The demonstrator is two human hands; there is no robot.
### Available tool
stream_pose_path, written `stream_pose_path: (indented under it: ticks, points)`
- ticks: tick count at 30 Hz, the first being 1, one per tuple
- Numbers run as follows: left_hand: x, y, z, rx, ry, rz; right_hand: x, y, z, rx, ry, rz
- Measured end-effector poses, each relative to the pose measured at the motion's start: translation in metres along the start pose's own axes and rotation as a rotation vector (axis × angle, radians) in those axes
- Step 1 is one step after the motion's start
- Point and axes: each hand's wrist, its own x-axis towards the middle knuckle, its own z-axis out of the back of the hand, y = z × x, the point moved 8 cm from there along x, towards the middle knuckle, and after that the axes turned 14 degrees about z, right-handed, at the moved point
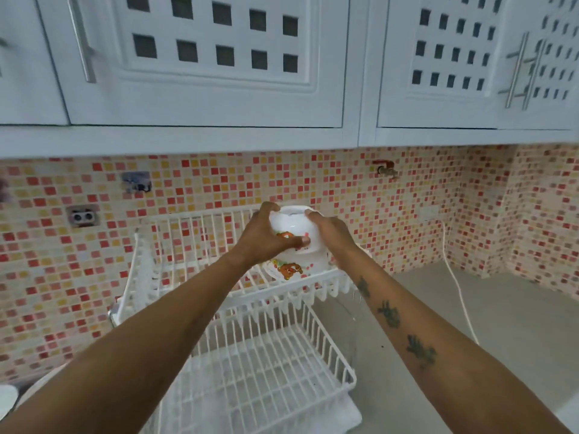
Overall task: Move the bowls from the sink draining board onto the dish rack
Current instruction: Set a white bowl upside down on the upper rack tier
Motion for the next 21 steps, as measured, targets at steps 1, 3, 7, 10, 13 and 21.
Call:
stream_pose_path:
  ticks: [1,3,7,10,13,21]
  points:
    - [0.0,0.002,-0.004,0.0,-0.003,0.001,-0.003,0.001,0.001,0.019,-0.009,-0.024]
    - [0.001,0.005,-0.009,-0.009,-0.015,0.0,-0.001,-0.001,0.004,0.031,-0.016,-0.033]
    - [0.003,0.013,-0.012,-0.024,-0.006,0.02,0.002,-0.01,0.001,0.058,0.017,-0.068]
    - [0.003,0.018,-0.014,-0.024,0.01,0.019,0.004,-0.011,-0.004,0.038,0.045,-0.07]
    - [0.002,0.021,-0.018,-0.001,0.019,0.026,0.005,-0.014,-0.007,0.053,0.05,-0.101]
    - [0.002,0.028,-0.024,0.126,0.051,0.036,0.003,-0.02,-0.01,0.048,0.09,-0.14]
